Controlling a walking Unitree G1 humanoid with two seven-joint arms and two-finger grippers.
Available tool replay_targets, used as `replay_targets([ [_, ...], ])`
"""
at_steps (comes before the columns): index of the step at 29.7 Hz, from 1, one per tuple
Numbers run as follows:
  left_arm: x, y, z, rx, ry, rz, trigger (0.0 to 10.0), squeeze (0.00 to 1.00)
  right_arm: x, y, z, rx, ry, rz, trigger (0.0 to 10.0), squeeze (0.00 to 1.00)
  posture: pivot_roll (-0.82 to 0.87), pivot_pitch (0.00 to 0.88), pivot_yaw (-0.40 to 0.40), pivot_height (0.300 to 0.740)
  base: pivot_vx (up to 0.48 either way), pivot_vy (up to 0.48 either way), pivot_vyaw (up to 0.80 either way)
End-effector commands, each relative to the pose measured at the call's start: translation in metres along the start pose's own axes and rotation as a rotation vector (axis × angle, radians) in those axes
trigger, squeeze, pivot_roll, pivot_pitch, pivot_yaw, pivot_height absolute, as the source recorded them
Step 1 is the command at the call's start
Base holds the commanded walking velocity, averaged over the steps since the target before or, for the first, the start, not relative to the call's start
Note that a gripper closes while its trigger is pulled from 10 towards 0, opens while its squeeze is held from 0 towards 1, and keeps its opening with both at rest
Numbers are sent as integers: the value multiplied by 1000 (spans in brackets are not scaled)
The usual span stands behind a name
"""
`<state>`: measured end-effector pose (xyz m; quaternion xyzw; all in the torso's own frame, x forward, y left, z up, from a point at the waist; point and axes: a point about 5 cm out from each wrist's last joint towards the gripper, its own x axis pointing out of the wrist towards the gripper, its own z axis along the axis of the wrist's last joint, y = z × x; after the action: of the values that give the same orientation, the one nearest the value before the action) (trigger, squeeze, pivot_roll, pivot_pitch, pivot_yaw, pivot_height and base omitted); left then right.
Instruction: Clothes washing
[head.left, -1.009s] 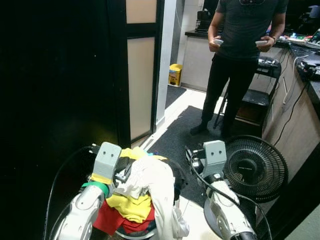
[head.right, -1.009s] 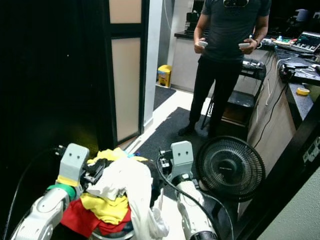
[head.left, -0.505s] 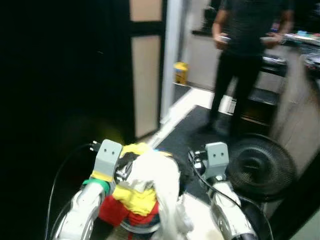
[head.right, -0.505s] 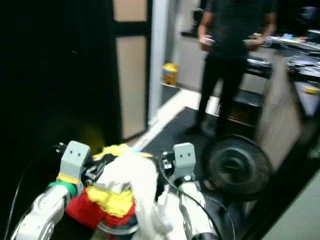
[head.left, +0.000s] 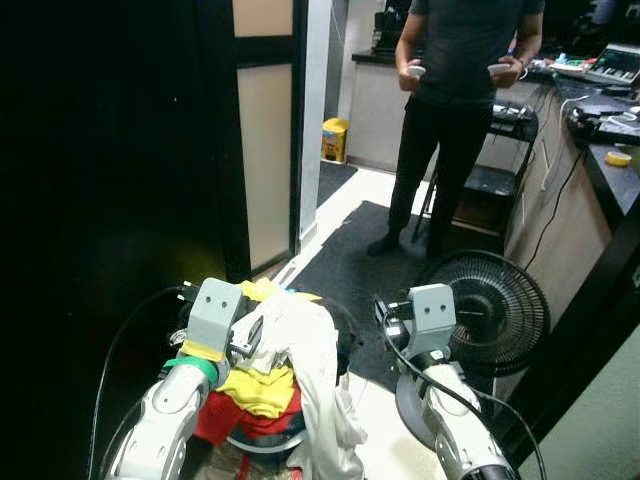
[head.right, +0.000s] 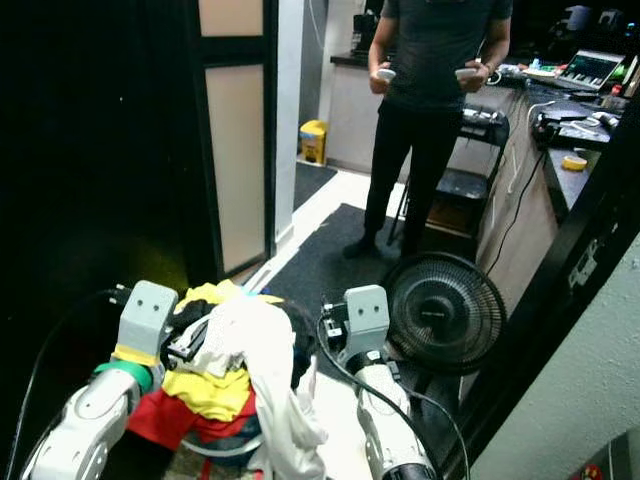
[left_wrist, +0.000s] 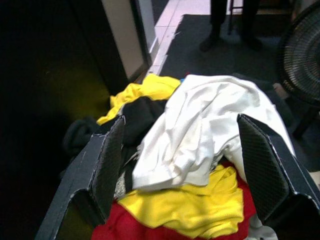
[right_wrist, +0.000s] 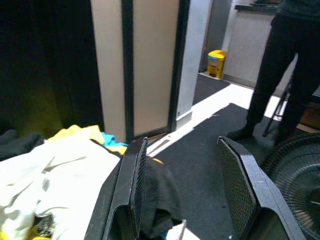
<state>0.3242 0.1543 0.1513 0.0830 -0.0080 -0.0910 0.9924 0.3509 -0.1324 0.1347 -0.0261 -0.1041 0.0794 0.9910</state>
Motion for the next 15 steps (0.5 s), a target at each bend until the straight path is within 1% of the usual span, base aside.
replay_targets([
  [1, 2, 2, 2, 16, -14, 11, 10000, 0, 0, -1, -2, 5, 7, -7, 10000, 0, 16, 20, 23, 740, 0, 0, 0],
  [9, 3, 4, 3, 19, -20, 20, 10000, 0, 1, 0, -2, 4, 5, -4, 10000, 0, 16, 14, 24, 740, 423, 0, 0],
  [12, 3, 4, 3, 11, -19, 26, 10000, 0, 1, 0, -2, 3, 5, -4, 10000, 0, 16, 12, 24, 740, 269, 0, 0],
  [15, 4, 6, 2, -8, -2, 45, 10000, 0, 1, 0, -2, 2, 5, -3, 10000, 0, 16, 11, 24, 740, 0, 0, 0],
])
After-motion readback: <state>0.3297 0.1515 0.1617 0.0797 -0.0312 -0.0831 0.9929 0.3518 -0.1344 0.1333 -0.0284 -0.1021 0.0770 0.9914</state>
